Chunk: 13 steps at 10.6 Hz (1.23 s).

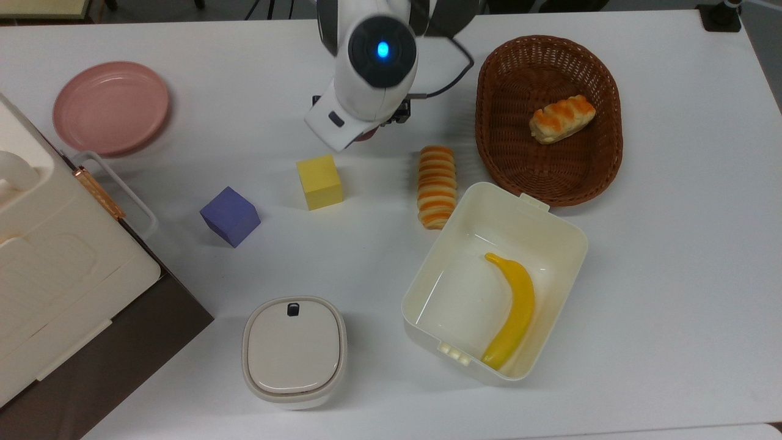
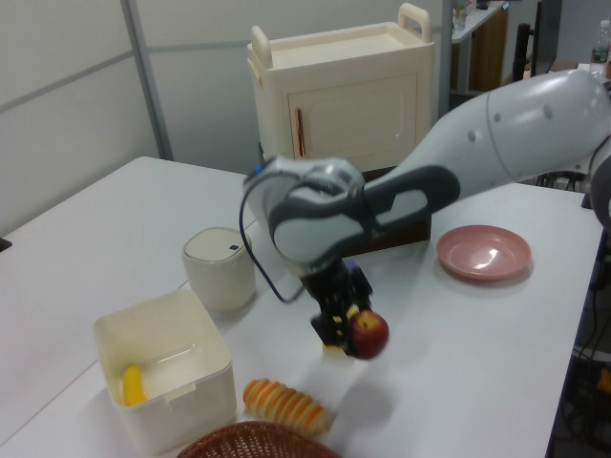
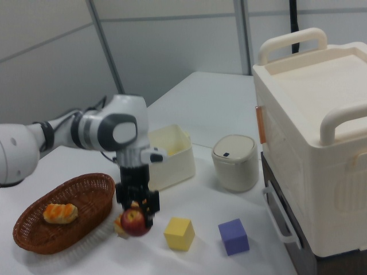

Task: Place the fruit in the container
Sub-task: 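Carry the red apple over the white container beside the banana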

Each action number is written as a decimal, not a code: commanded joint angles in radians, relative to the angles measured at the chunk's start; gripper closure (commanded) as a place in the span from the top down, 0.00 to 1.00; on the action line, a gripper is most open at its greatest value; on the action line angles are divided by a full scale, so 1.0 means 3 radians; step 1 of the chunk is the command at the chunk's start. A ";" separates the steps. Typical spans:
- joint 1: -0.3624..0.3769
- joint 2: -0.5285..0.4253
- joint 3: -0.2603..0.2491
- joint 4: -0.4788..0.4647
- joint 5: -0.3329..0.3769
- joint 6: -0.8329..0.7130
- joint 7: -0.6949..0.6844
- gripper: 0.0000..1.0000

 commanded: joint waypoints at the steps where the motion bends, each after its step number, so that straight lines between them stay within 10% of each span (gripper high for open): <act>1: 0.0028 -0.0069 0.0125 0.0314 -0.0007 0.0024 0.0086 0.48; 13: 0.0391 0.0140 0.0254 0.0387 -0.0064 0.3070 0.0332 0.58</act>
